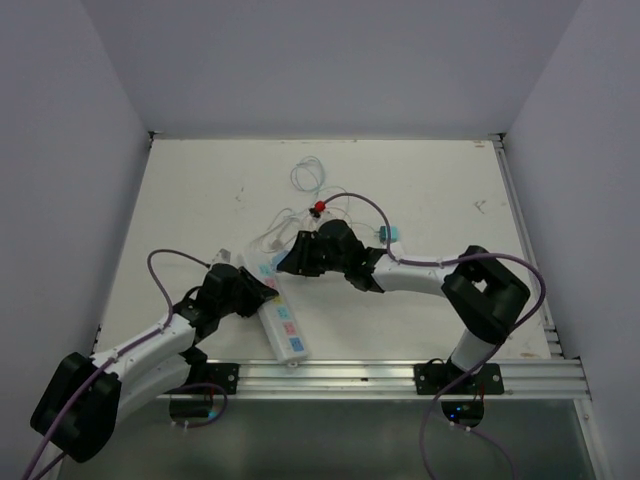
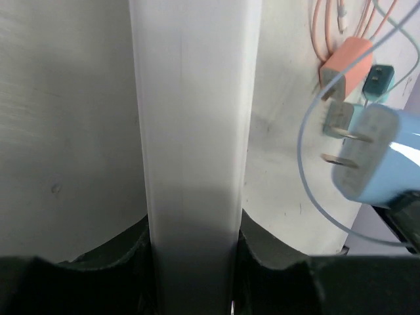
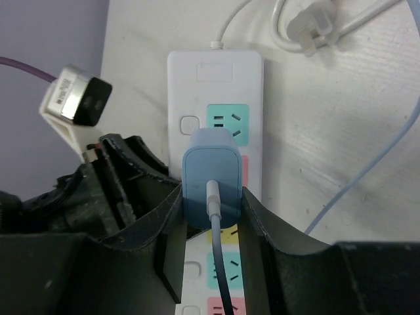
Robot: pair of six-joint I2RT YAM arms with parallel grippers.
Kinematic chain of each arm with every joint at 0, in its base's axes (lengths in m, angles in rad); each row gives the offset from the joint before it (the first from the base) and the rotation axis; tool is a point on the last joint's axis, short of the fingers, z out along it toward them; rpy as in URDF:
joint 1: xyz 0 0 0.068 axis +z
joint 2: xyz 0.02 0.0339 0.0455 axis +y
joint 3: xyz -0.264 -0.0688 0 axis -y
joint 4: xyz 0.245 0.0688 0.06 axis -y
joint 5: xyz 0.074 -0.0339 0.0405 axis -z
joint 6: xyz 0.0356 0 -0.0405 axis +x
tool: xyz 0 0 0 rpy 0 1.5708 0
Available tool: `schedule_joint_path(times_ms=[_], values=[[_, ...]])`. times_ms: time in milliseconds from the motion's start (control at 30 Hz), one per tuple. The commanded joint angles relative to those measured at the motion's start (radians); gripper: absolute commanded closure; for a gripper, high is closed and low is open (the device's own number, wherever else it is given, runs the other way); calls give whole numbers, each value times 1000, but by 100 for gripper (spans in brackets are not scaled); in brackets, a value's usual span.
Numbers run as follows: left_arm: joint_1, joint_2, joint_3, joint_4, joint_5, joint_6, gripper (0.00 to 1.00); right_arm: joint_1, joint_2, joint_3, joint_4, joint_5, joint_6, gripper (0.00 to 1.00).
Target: Pull the plug off the socket
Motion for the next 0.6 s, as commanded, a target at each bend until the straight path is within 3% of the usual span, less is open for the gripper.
schedule_joint_path(times_ms=[0, 300, 567], values=[[23, 18, -33, -97, -119, -73, 100, -8, -88, -19, 123, 11, -15, 100], [25, 26, -22, -83, -102, -46, 100, -80, -116, -50, 45, 50, -23, 100], [25, 30, 4, -32, -71, 31, 100, -284, -138, -103, -23, 37, -80, 97]])
